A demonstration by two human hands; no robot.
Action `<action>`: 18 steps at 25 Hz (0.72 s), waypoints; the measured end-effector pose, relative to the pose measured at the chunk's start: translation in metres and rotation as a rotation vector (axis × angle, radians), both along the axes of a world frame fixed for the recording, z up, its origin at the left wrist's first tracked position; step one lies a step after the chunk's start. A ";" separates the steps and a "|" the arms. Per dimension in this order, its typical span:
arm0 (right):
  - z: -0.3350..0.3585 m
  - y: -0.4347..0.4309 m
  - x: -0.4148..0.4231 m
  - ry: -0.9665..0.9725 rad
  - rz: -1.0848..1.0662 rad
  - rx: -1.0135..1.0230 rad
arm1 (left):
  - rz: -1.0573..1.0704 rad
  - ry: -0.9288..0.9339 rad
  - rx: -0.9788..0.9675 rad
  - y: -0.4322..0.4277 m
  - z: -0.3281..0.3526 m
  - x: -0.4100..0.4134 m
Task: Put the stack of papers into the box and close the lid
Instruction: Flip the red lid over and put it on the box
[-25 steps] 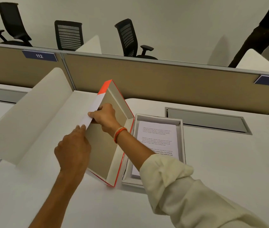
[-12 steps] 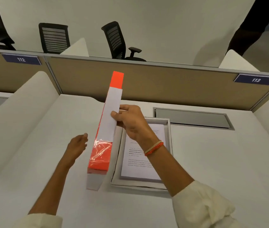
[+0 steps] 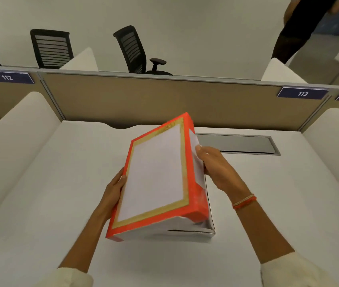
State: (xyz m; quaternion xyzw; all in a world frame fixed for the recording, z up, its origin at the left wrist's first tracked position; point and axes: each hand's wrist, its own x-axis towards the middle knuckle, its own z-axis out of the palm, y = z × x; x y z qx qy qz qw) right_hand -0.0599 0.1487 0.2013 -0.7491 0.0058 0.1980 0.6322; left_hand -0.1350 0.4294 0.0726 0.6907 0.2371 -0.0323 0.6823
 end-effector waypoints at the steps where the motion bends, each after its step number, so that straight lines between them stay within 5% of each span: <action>1: -0.011 -0.006 -0.001 -0.014 0.004 -0.137 | 0.006 -0.002 0.070 -0.006 -0.002 0.001; 8: -0.113 -0.034 0.005 -0.103 -0.111 -0.505 | -0.068 -0.070 0.410 -0.034 -0.027 0.014; 18: -0.173 -0.036 0.012 -0.147 -0.147 -0.537 | -0.057 -0.059 0.588 -0.031 -0.066 0.035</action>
